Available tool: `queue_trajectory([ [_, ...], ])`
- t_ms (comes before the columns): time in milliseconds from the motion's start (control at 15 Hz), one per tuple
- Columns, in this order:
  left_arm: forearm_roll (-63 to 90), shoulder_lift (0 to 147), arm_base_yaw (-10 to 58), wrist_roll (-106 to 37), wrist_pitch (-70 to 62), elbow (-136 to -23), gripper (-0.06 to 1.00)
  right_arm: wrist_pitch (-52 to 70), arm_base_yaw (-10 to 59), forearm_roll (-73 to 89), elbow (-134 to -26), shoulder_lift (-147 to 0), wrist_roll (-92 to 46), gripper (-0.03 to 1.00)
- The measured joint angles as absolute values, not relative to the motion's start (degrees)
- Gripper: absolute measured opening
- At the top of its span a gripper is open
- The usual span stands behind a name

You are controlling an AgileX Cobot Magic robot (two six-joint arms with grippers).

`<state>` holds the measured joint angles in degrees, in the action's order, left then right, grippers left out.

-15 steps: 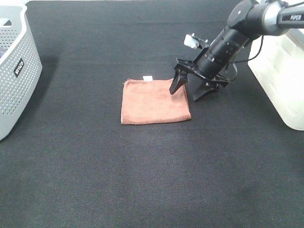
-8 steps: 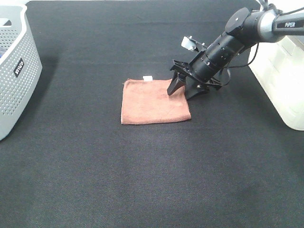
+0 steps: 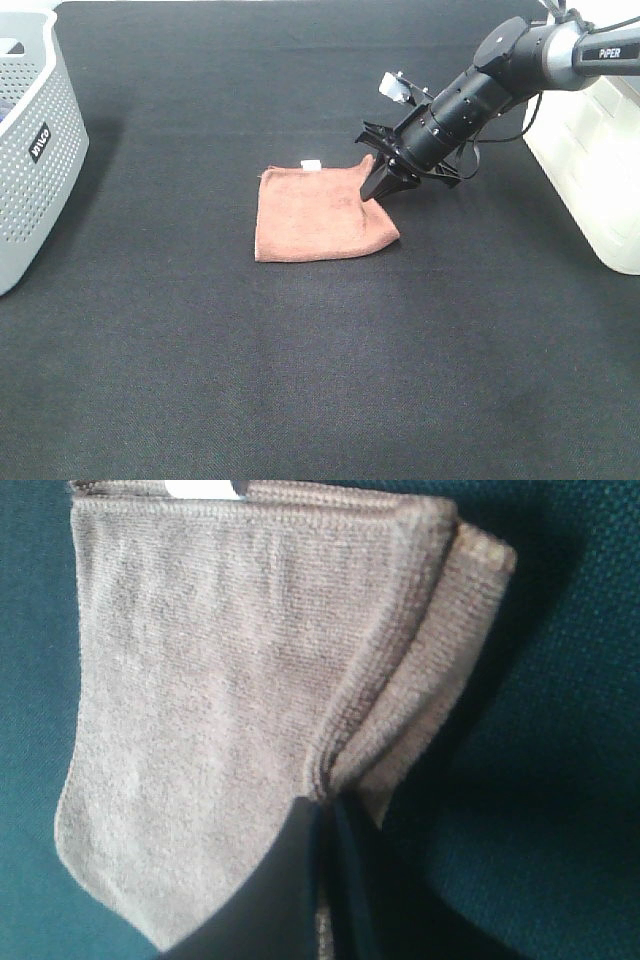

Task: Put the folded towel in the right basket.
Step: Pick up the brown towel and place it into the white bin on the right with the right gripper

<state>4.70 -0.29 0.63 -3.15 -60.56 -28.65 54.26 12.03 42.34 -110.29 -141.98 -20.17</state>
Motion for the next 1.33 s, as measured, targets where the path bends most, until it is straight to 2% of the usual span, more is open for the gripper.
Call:
queue_trajectory([
  [267, 4.7, -0.29, 0.63, -3.15, -60.56, -28.65, 0.88, 58.38, 12.03, 41.94, -113.33, -140.43, -20.17, 0.0],
  [733, 4.7, -0.29, 0.63, -3.15, -60.56, -28.65, 0.88, 61.71, 12.03, 39.3, -113.96, -127.2, -19.08, 0.0],
  [1067, 4.7, -0.29, 0.63, -3.15, -60.56, -28.65, 0.88, 62.91, 12.03, 27.44, -114.08, -115.22, -13.41, 0.0],
  [1333, 4.7, -0.29, 0.63, -3.15, -60.56, -28.65, 0.88, 65.2, 12.03, 11.69, -120.32, -111.1, -8.25, 0.0],
])
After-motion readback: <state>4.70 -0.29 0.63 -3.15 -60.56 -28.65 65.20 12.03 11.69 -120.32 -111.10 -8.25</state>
